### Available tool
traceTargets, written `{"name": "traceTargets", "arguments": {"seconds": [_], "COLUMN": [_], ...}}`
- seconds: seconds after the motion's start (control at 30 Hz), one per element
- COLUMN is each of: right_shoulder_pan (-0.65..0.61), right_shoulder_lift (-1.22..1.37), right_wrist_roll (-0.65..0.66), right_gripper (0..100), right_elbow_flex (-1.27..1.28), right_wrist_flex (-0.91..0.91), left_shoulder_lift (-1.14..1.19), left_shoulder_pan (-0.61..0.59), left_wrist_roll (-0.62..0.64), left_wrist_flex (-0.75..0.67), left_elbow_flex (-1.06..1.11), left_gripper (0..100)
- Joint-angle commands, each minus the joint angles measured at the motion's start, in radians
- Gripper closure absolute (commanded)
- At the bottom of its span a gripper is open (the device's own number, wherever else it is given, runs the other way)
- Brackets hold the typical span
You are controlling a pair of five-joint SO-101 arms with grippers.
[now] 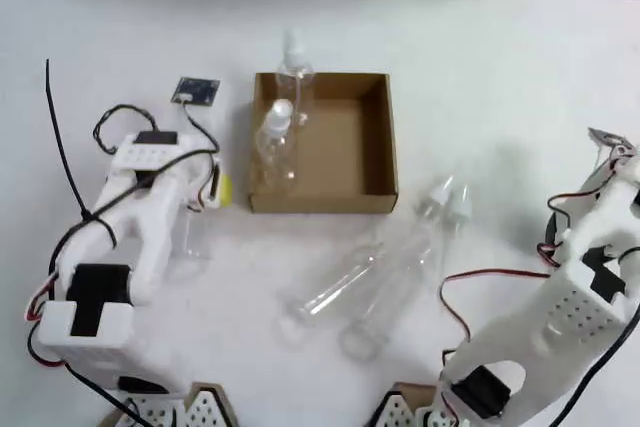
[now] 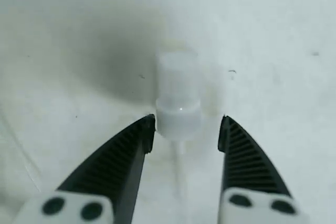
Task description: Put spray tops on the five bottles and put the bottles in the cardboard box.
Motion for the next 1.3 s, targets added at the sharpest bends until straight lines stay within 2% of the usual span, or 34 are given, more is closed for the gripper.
{"name": "traceTargets", "arguments": {"seconds": [0.0,0.3,0.47,0.67,0.8,1.13,1.27], "right_shoulder_pan": [-0.022,-0.041,-0.056,-0.053,-0.051,-0.045,-0.047], "right_shoulder_lift": [-0.010,-0.001,0.048,0.085,0.058,-0.189,-0.277], "right_wrist_roll": [-0.038,-0.051,-0.043,-0.041,-0.041,-0.040,-0.040], "right_gripper": [83.3,83.6,91.3,91.6,98.6,98.3,98.3], "right_elbow_flex": [-0.021,-0.018,-0.008,-0.011,-0.026,-0.044,0.051], "right_wrist_flex": [-0.010,-0.064,-0.082,-0.119,-0.110,0.179,0.196], "left_shoulder_lift": [-0.054,-0.054,-0.054,-0.054,-0.054,-0.065,-0.159], "left_shoulder_pan": [0.007,0.007,0.007,0.007,0.007,0.007,0.007], "left_wrist_roll": [-0.015,-0.018,-0.018,-0.020,-0.020,-0.018,-0.020], "left_wrist_flex": [-0.023,-0.023,-0.023,-0.021,-0.021,-0.020,-0.031], "left_elbow_flex": [-0.008,-0.008,-0.008,-0.008,-0.008,0.009,0.074], "left_gripper": [94,94,94,94,94,94,94]}}
